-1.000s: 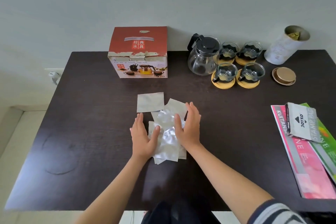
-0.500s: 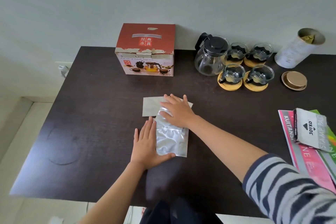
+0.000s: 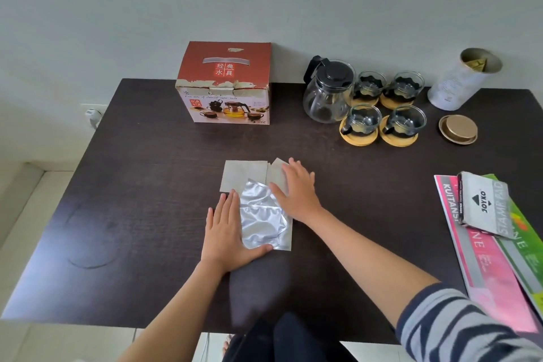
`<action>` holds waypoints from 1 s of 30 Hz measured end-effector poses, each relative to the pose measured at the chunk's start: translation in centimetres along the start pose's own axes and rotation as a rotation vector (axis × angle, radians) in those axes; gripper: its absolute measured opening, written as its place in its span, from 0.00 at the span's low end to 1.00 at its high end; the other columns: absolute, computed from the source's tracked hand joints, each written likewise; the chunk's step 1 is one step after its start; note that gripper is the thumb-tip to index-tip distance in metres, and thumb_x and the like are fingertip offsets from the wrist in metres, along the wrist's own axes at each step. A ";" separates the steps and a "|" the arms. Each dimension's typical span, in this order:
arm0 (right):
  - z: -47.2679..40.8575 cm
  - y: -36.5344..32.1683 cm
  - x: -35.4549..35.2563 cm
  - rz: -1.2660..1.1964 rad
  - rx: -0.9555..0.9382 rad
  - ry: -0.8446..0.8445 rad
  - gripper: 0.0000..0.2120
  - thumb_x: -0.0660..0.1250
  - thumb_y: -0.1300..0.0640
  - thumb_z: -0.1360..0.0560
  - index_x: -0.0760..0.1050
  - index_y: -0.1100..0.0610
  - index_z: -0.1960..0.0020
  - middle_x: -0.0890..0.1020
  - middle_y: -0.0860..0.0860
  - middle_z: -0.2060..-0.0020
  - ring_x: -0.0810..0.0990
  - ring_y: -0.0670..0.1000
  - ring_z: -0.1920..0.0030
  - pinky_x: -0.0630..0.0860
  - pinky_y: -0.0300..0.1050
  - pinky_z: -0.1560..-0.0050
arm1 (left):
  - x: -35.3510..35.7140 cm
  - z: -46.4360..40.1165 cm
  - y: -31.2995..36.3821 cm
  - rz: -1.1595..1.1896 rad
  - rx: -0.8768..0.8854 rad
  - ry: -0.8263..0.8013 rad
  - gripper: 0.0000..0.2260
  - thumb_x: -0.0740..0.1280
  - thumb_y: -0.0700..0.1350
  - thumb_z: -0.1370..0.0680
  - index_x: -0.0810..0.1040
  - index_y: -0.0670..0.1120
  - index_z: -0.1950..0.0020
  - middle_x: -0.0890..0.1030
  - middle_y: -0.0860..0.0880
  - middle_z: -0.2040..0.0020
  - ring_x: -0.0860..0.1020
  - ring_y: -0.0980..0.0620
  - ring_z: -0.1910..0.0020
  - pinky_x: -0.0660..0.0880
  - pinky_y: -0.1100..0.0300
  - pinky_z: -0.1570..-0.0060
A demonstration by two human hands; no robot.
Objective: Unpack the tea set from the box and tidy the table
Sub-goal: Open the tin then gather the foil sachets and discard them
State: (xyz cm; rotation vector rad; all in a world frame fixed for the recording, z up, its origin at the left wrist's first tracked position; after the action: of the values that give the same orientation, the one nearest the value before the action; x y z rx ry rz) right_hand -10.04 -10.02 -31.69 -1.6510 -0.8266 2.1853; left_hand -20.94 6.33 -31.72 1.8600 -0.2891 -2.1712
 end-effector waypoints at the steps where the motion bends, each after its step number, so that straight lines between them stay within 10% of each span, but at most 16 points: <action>1: 0.7 -0.4 0.5 -0.069 -0.041 -0.008 0.30 0.58 0.43 0.21 0.58 0.57 0.25 0.56 0.54 0.24 0.49 0.55 0.23 0.43 0.58 0.26 | 0.0 0.0 0.0 0.005 0.002 0.003 0.60 0.59 0.79 0.42 0.47 0.43 0.23 0.52 0.49 0.22 0.45 0.53 0.24 0.47 0.47 0.27; 5: 1.5 -1.4 0.9 -0.210 -0.119 0.056 0.28 0.62 0.45 0.22 0.62 0.57 0.27 0.62 0.54 0.27 0.57 0.54 0.26 0.59 0.54 0.27 | 0.0 0.0 0.0 0.011 -0.001 0.012 0.59 0.60 0.79 0.42 0.49 0.44 0.23 0.54 0.48 0.22 0.50 0.49 0.23 0.52 0.43 0.27; 15: -5.8 -5.1 1.4 0.314 -0.267 -0.266 0.26 0.58 0.42 0.22 0.62 0.50 0.27 0.58 0.51 0.24 0.55 0.56 0.25 0.49 0.65 0.28 | 0.0 0.0 0.0 0.013 -0.048 -0.009 0.64 0.59 0.81 0.44 0.43 0.41 0.23 0.39 0.45 0.22 0.39 0.47 0.24 0.44 0.49 0.27; 26: -0.4 -1.6 -0.2 0.016 -0.365 0.095 0.18 0.66 0.50 0.27 0.77 0.55 0.40 0.76 0.52 0.44 0.73 0.54 0.43 0.69 0.49 0.41 | -0.1 0.0 0.0 0.035 -0.025 0.043 0.60 0.60 0.79 0.43 0.49 0.42 0.23 0.51 0.49 0.22 0.39 0.51 0.24 0.43 0.50 0.27; 30: -1.1 0.2 -1.1 0.086 -0.087 0.024 0.26 0.61 0.45 0.23 0.65 0.52 0.27 0.65 0.50 0.27 0.60 0.54 0.27 0.51 0.63 0.28 | -0.1 0.0 0.0 0.031 0.019 0.055 0.56 0.62 0.77 0.41 0.53 0.45 0.23 0.57 0.51 0.23 0.42 0.52 0.24 0.45 0.47 0.27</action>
State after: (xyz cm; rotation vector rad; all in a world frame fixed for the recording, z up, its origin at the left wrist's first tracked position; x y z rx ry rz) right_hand -8.66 -10.50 -31.09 -1.7825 -0.8706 2.2105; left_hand -20.90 6.35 -31.60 1.9086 -0.3257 -2.1008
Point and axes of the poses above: each hand's wrist, its own z-axis away from the middle knuckle, its own x-axis out of the palm, y = z × x, the point moved 3 cm from there along -z, towards the middle knuckle
